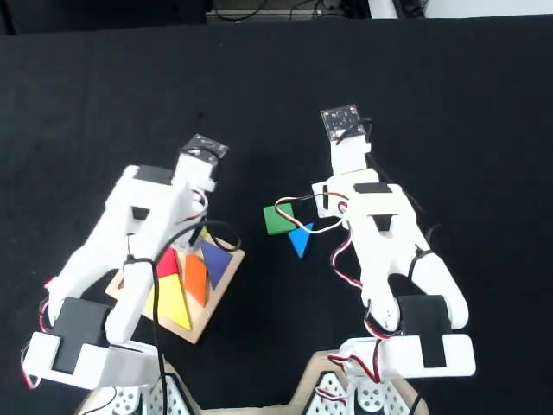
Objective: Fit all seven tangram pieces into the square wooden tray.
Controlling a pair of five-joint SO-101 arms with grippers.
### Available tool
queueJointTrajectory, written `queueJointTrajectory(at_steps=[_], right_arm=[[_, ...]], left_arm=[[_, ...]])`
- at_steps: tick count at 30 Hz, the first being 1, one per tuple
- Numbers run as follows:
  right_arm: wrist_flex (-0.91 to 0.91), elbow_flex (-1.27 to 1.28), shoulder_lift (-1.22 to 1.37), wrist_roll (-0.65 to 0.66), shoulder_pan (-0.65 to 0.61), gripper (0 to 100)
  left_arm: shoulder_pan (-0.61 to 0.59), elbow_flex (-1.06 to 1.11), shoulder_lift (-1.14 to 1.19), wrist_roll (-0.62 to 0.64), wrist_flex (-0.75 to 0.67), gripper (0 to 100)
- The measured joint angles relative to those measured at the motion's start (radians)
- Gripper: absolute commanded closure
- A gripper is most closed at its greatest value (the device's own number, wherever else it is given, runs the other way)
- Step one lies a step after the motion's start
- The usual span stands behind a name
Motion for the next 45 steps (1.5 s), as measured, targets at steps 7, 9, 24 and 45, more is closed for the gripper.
queueJointTrajectory(at_steps=[7, 9, 24, 45], right_arm=[[0.000, 0.000, 0.000, 0.000, 0.000, 98.7], [0.000, 0.000, 0.000, 0.000, 0.000, 98.7], [0.000, 0.000, 0.000, 0.000, 0.000, 98.7], [0.000, 0.000, 0.000, 0.000, 0.000, 98.7]], left_arm=[[0.005, 0.005, 0.002, 0.003, 0.000, 90], [-0.012, 0.005, 0.002, 0.003, -0.006, 90], [0.002, 0.072, 0.002, -0.032, -0.009, 90], [0.166, 0.109, 0.000, -0.040, 0.126, 90]])
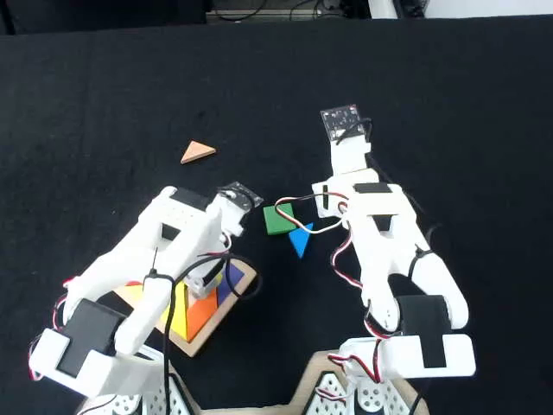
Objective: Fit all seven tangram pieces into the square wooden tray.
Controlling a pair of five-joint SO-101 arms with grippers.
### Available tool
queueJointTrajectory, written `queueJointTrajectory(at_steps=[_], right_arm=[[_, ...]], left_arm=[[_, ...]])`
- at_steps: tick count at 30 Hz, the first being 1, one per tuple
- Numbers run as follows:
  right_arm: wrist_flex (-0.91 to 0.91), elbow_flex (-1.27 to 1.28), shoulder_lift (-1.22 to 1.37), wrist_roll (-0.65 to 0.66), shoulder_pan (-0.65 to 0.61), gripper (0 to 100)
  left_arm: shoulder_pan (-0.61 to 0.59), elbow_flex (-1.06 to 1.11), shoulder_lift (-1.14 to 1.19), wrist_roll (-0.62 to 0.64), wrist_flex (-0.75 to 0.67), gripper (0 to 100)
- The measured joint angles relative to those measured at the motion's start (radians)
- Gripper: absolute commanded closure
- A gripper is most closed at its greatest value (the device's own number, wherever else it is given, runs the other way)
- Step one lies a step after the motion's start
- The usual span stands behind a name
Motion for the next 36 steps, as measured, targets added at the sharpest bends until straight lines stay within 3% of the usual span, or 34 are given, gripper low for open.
queueJointTrajectory(at_steps=[7, 11, 14, 19, 26, 31, 36], right_arm=[[0.000, 0.000, 0.000, 0.005, 0.000, 98.7], [0.069, -0.057, 0.000, 0.106, -0.054, 98.7], [0.250, -0.181, 0.000, 0.161, -0.169, 96.6], [0.528, -0.410, 0.000, 0.164, -0.351, 81.2], [0.546, -0.439, 0.049, 0.276, -0.646, 78.7], [0.503, -0.522, 0.245, 0.285, -0.680, 78.7], [0.617, -0.769, 0.503, 0.287, -0.680, 78.7]], left_arm=[[-0.190, -0.259, 0.000, 0.000, 0.183, 90], [-0.359, -0.400, 0.000, 0.000, 0.218, 90], [-0.511, -0.411, 0.000, 0.000, 0.167, 90], [-0.741, -0.298, 0.000, 0.000, 0.040, 90], [-0.936, -0.097, 0.000, 0.000, -0.071, 89], [-1.020, 0.051, 0.000, 0.023, -0.219, 89], [-1.045, 0.084, -0.023, 0.078, -0.256, 89]])
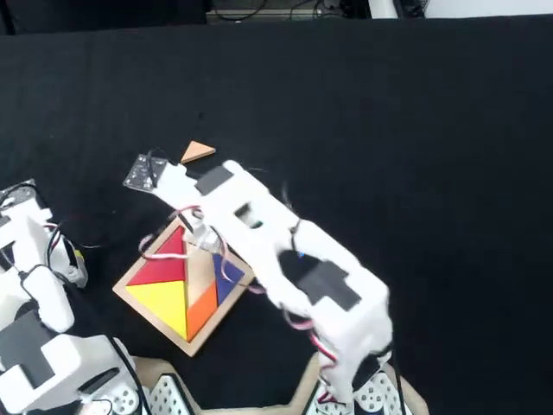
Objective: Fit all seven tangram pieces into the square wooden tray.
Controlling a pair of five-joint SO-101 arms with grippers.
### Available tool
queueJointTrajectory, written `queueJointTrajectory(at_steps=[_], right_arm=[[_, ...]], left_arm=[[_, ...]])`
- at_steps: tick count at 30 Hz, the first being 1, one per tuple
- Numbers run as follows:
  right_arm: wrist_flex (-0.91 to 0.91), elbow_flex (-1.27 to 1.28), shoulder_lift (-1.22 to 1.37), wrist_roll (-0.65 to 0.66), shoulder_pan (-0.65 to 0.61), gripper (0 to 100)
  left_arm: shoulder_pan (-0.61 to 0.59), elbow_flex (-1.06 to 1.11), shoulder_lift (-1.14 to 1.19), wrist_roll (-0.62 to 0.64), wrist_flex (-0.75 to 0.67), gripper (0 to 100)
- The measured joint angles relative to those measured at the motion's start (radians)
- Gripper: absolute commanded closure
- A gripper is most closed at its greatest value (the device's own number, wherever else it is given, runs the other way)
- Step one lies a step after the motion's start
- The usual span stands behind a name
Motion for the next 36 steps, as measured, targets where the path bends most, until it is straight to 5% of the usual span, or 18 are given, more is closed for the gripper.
queueJointTrajectory(at_steps=[7, 18, 30, 36], right_arm=[[0.180, -0.307, 0.215, -0.034, -0.003, 78.7], [0.354, -0.443, 0.244, -0.044, -0.023, 78.7], [0.216, -0.206, 0.138, -0.135, -0.084, 78.8], [0.181, -0.190, 0.138, -0.135, -0.046, 93.2]], left_arm=[[-0.002, 0.043, -0.037, 0.048, -0.040, 89], [-0.008, 0.043, -0.038, 0.052, -0.041, 89], [-0.008, 0.043, -0.038, 0.055, -0.041, 89], [-0.008, 0.043, -0.038, 0.055, -0.041, 89]])
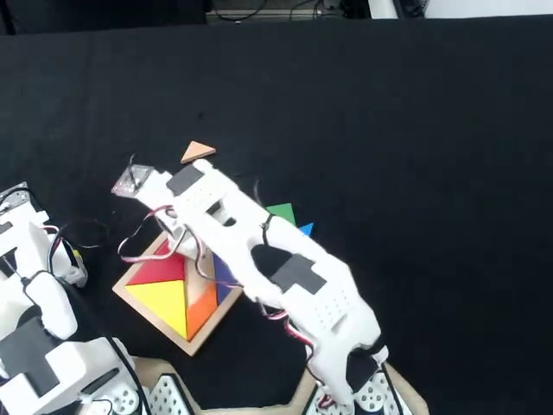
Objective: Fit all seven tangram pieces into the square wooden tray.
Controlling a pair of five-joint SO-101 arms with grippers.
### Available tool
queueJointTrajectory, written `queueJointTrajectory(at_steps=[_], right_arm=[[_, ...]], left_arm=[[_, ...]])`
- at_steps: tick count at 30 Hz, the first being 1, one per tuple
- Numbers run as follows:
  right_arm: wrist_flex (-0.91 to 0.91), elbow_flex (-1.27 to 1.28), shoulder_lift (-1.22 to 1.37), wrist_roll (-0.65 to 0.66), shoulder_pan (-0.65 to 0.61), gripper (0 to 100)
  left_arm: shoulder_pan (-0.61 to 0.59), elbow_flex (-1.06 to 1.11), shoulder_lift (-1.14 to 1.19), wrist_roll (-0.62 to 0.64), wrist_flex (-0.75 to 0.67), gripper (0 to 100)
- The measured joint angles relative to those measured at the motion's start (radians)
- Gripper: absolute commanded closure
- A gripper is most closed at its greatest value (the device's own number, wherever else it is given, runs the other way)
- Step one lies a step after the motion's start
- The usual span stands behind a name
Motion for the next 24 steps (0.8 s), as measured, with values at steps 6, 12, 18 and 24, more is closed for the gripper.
queueJointTrajectory(at_steps=[6, 12, 18, 24], right_arm=[[-0.026, 0.000, 0.000, 0.132, 0.035, 98.6], [-0.075, 0.000, 0.000, 0.353, 0.077, 98.7], [-0.089, -0.041, 0.000, 0.678, 0.092, 98.8], [-0.089, -0.110, 0.002, 0.902, 0.092, 98.8]], left_arm=[[0.000, 0.000, 0.000, 0.000, 0.000, 89], [0.000, 0.000, 0.000, 0.000, 0.000, 89], [0.000, 0.000, 0.000, 0.000, 0.000, 89], [0.000, 0.000, 0.000, 0.000, 0.000, 89]])
